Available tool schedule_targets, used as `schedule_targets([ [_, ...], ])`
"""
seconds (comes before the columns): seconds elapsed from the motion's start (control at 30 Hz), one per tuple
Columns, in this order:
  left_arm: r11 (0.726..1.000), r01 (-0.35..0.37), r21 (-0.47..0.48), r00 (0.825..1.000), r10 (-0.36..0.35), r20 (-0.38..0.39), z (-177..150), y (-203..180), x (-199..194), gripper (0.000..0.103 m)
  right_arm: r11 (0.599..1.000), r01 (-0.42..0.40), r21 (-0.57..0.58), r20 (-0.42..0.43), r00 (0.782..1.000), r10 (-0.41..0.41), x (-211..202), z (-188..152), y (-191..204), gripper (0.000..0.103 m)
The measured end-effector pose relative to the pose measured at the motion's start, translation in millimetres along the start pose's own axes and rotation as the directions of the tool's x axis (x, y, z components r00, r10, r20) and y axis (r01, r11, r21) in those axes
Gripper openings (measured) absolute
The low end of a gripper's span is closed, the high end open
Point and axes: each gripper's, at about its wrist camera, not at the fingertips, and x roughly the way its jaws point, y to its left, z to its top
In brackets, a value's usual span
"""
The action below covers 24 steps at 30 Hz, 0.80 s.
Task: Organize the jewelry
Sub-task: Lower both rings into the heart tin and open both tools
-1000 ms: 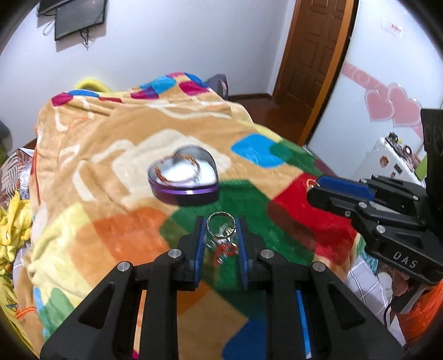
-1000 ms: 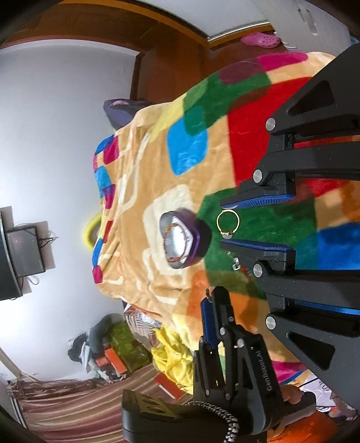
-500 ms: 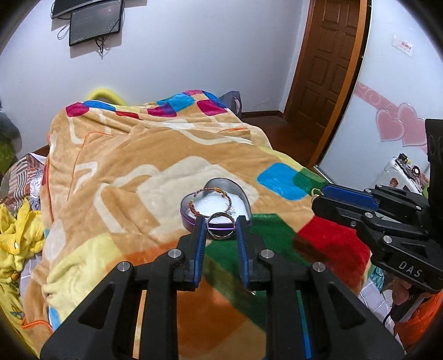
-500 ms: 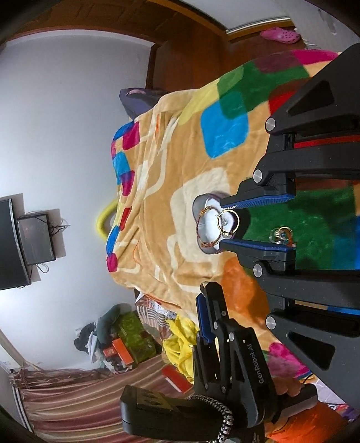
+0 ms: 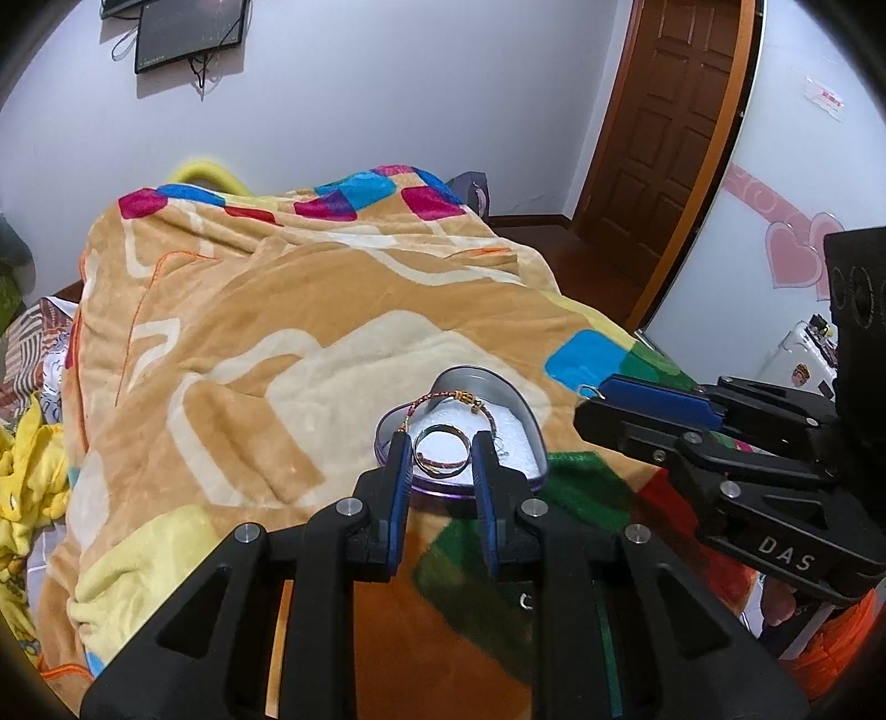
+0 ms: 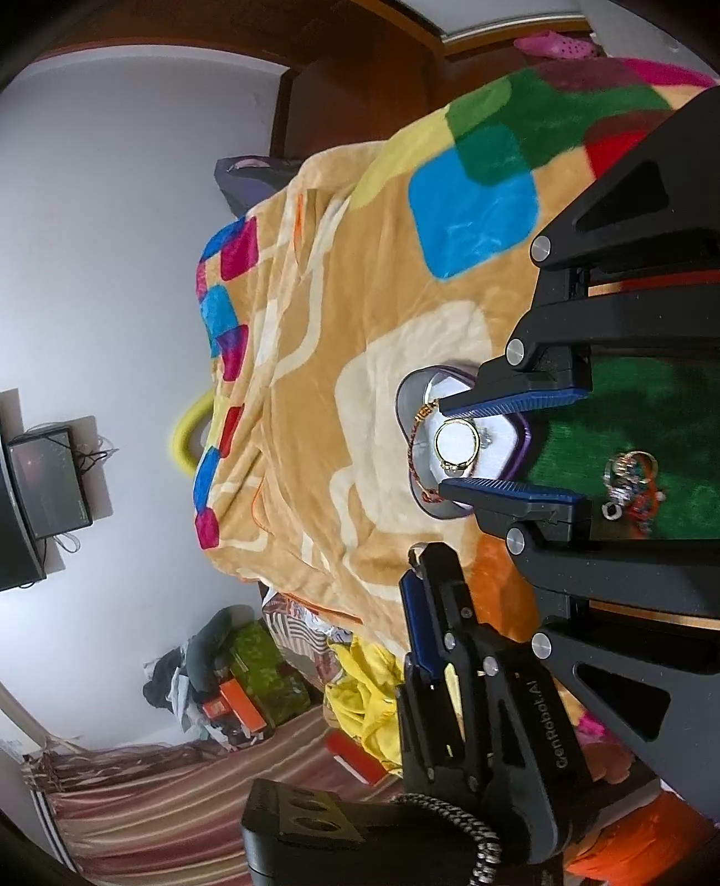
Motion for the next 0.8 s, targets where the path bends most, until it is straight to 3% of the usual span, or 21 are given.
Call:
schedule_targets([
  [0.8, 0.999, 0.041, -0.036, 0.995, -0.044, -0.085, 7, 16, 50, 0.021, 0.999, -0.006, -0.038, -0.126, 0.992, 0.001, 49, 6, -10, 0.02],
])
